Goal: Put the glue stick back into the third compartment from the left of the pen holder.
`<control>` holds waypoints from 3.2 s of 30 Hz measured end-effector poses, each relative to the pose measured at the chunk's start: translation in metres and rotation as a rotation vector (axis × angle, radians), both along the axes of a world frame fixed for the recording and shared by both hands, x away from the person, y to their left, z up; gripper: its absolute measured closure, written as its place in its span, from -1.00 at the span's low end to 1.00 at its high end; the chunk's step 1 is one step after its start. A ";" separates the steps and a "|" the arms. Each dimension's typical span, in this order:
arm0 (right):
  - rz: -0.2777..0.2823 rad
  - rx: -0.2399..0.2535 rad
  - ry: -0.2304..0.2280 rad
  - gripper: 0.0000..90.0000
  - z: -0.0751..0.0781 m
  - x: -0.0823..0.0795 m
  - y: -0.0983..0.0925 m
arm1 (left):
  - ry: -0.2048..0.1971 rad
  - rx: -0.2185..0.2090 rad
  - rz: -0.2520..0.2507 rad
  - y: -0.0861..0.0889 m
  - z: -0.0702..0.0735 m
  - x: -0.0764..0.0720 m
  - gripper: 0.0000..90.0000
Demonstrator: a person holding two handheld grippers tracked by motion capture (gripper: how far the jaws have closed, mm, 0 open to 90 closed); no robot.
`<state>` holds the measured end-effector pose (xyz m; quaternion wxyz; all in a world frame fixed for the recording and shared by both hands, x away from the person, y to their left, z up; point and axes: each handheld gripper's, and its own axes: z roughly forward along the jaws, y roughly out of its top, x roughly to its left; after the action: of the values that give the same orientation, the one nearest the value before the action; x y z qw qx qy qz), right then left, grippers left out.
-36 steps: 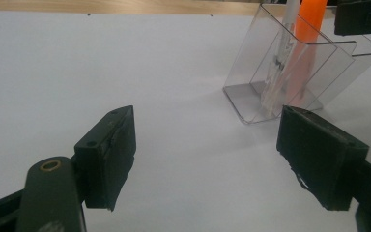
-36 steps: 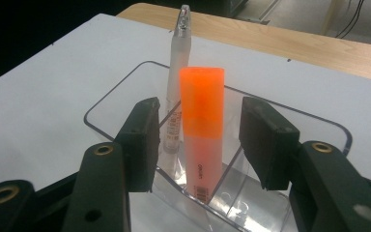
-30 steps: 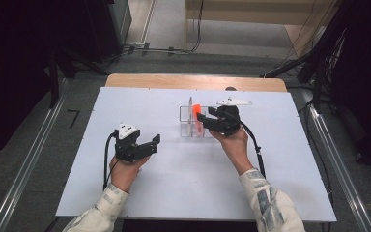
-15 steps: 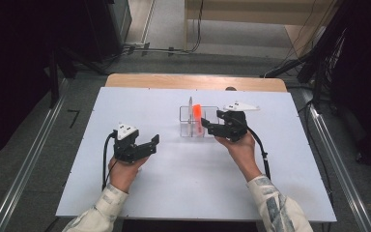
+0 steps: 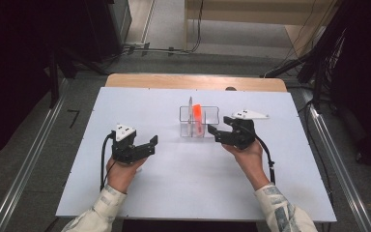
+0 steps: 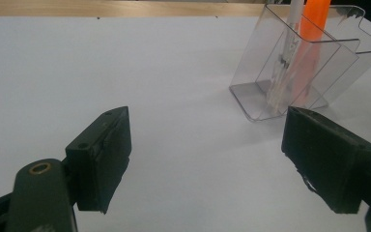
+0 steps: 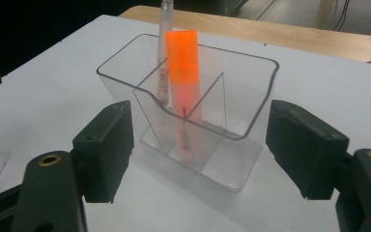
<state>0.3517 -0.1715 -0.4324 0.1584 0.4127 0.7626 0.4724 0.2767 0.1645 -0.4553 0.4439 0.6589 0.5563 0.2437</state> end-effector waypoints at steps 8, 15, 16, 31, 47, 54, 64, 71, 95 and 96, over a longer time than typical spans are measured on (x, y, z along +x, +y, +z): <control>-0.008 -0.006 0.009 -0.47 -0.005 -0.004 -0.011 | -0.003 0.009 0.012 0.010 0.000 -0.006 -0.60; -0.019 -0.006 0.015 -0.47 -0.010 -0.008 -0.021 | 0.009 0.014 0.014 0.018 -0.003 -0.013 -0.60; -0.022 -0.009 0.018 -0.47 -0.010 -0.009 -0.022 | 0.010 0.014 0.014 0.018 -0.003 -0.014 -0.60; -0.046 -0.013 0.024 -0.47 -0.013 -0.013 -0.038 | 0.009 0.034 0.026 0.030 -0.006 -0.033 -0.60; -0.065 -0.024 0.032 -0.47 -0.018 -0.019 -0.055 | 0.011 0.069 0.044 0.049 -0.011 -0.057 -0.60; -0.077 -0.021 0.034 -0.47 -0.018 -0.021 -0.061 | 0.021 0.093 0.042 0.054 -0.018 -0.069 -0.60; -0.084 -0.020 0.039 -0.47 -0.019 -0.021 -0.063 | 0.041 0.103 0.045 0.062 -0.024 -0.077 -0.60; -0.083 -0.023 0.040 -0.47 -0.019 -0.021 -0.063 | 0.057 0.108 0.036 0.065 -0.029 -0.081 -0.60; -0.084 -0.020 0.042 -0.47 -0.020 -0.020 -0.064 | 0.103 0.135 -0.020 0.061 -0.038 -0.080 -0.56; -0.084 -0.019 0.042 -0.47 -0.020 -0.020 -0.064 | 0.105 0.139 -0.022 0.062 -0.039 -0.080 -0.55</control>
<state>0.3314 -0.2353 -0.4526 0.1659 0.4527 0.7521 0.4494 0.1968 0.2262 -0.4942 0.3698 0.7060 0.5533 0.2422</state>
